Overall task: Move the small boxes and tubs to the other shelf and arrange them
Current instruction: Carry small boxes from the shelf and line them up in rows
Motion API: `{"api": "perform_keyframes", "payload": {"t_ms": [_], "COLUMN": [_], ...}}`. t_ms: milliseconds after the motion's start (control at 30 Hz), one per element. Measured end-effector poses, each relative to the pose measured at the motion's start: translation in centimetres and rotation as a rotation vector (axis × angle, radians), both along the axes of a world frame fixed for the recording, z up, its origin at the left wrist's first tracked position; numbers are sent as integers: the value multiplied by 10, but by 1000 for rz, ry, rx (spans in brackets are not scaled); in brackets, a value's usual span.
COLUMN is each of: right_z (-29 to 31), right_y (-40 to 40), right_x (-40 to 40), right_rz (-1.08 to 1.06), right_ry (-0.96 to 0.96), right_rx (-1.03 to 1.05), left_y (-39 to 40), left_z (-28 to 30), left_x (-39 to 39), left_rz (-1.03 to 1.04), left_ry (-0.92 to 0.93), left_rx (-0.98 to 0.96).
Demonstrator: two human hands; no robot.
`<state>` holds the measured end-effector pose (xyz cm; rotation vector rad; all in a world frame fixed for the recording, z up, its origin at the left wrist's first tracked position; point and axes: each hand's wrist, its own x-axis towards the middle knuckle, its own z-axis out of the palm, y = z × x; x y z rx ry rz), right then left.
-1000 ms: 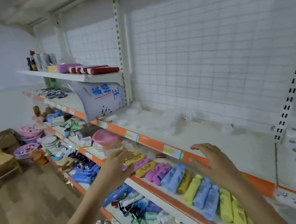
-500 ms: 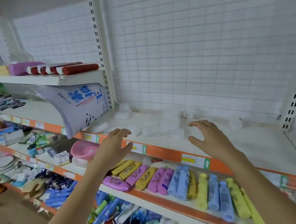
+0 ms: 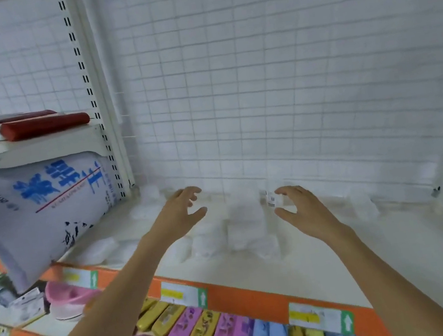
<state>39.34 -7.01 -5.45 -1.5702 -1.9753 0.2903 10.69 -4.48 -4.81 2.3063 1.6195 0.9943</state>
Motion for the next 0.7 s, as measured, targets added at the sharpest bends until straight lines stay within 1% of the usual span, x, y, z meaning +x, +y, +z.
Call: {"api": "perform_keyframes", "payload": {"t_ms": [133, 233, 300, 400, 500, 567, 633, 700], "right_z": [-15, -27, -34, -36, -37, -37, -38, -39], "right_y": [43, 56, 63, 73, 80, 78, 77, 76], "right_x": [-13, -27, -35, -43, -49, -54, -59, -64], "right_rz": [6, 20, 61, 65, 47, 34, 7, -9], "right_ry": [176, 346, 376, 342, 357, 344, 317, 313], "right_rx": [-181, -403, -484, -479, -460, -432, -399, -373], "left_y": [56, 86, 102, 122, 136, 143, 148, 151], "left_z": [-10, -24, -32, -43, -57, -61, -62, -61], "left_x": [11, 19, 24, 31, 36, 36, 33, 25], "left_rz": [-110, -222, -308, -413, -474, -477, -480, -501], "left_ry": [26, 71, 126, 180, 173, 160, 182, 215], "left_rx": [-126, -213, -262, -319, -338, -277, -194, -153]}}
